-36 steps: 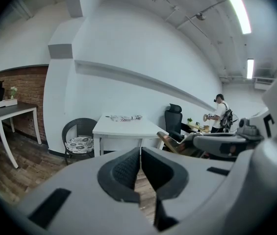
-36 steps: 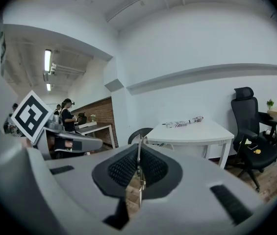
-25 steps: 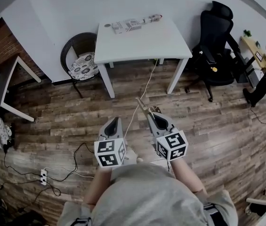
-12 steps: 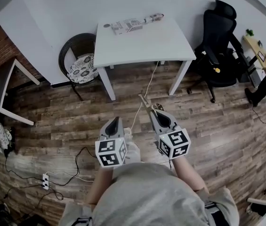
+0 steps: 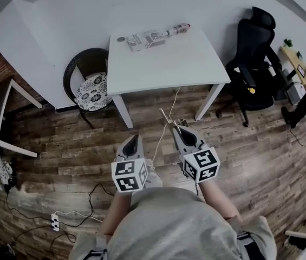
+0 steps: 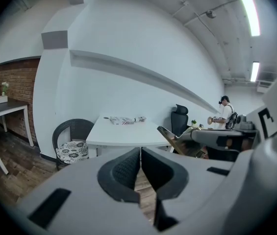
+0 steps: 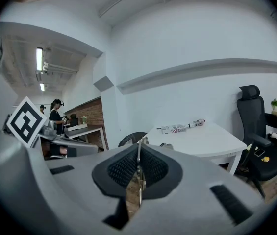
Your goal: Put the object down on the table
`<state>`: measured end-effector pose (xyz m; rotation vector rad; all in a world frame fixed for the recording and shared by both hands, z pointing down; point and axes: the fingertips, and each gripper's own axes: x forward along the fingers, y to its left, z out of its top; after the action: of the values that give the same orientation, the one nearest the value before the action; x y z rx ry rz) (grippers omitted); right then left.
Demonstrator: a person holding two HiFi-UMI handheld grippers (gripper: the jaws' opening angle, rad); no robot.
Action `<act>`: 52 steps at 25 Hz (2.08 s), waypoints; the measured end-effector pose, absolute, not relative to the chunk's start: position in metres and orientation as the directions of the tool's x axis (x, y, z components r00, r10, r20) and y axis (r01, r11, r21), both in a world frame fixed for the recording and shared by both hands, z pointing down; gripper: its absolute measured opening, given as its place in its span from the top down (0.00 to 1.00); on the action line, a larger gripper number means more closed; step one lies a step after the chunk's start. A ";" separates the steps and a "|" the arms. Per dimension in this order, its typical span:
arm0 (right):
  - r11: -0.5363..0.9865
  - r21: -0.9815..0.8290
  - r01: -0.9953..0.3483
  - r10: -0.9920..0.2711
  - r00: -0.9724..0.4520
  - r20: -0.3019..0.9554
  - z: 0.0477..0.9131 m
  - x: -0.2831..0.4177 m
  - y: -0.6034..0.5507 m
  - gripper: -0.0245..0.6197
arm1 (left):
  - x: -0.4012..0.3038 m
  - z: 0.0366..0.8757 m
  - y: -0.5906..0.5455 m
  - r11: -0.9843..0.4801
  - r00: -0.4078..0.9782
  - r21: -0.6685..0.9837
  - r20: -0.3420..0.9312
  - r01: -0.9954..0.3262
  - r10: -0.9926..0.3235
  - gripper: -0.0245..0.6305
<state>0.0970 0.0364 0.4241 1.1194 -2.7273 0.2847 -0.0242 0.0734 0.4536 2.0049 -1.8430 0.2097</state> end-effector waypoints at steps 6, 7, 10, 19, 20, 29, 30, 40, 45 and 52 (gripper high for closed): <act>0.683 -0.100 -0.724 -0.692 -0.685 0.231 0.415 0.069 -0.019 0.95 | -0.053 0.450 0.016 -0.071 0.141 0.193 0.380 -0.979 -0.914 0.95; 0.679 -0.102 -0.727 -0.694 -0.682 0.231 0.415 0.064 -0.029 0.95 | -0.058 0.450 0.006 -0.075 0.145 0.193 0.381 -0.978 -0.913 0.95; 0.673 -0.106 -0.732 -0.698 -0.677 0.233 0.415 0.049 -0.056 0.95 | -0.072 0.451 -0.023 -0.087 0.157 0.192 0.390 -0.978 -0.907 0.95; 0.647 -0.116 -0.753 -0.718 -0.654 0.240 0.422 0.011 -0.122 0.95 | -0.107 0.460 -0.089 -0.125 0.194 0.190 0.410 -0.974 -0.891 0.95; 0.644 -0.116 -0.756 -0.721 -0.650 0.241 0.423 0.008 -0.129 0.95 | -0.111 0.462 -0.096 -0.129 0.198 0.190 0.412 -0.973 -0.889 0.95; 0.613 -0.112 -0.782 -0.739 -0.618 0.269 0.434 -0.014 -0.174 0.95 | -0.135 0.476 -0.137 -0.143 0.221 0.203 0.445 -0.969 -0.868 0.95; 0.613 -0.110 -0.783 -0.738 -0.616 0.275 0.436 -0.016 -0.179 0.95 | -0.137 0.478 -0.140 -0.141 0.222 0.206 0.449 -0.968 -0.865 0.95; 0.618 -0.128 -0.775 -0.716 -0.623 0.314 0.465 -0.028 -0.237 0.95 | -0.146 0.498 -0.173 -0.096 0.193 0.218 0.484 -0.971 -0.853 0.95; 0.633 -0.136 -0.762 -0.691 -0.635 0.346 0.487 -0.033 -0.276 0.95 | -0.145 0.509 -0.196 -0.061 0.168 0.223 0.502 -0.973 -0.848 0.95; 0.662 -0.138 -0.736 -0.642 -0.653 0.403 0.518 -0.047 -0.328 0.95 | -0.146 0.520 -0.233 -0.022 0.143 0.231 0.520 -0.973 -0.842 0.95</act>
<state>-0.0474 -0.3280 0.5179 1.0962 -2.5608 0.4177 -0.1460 -0.2335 0.5197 1.8962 -1.7323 0.3209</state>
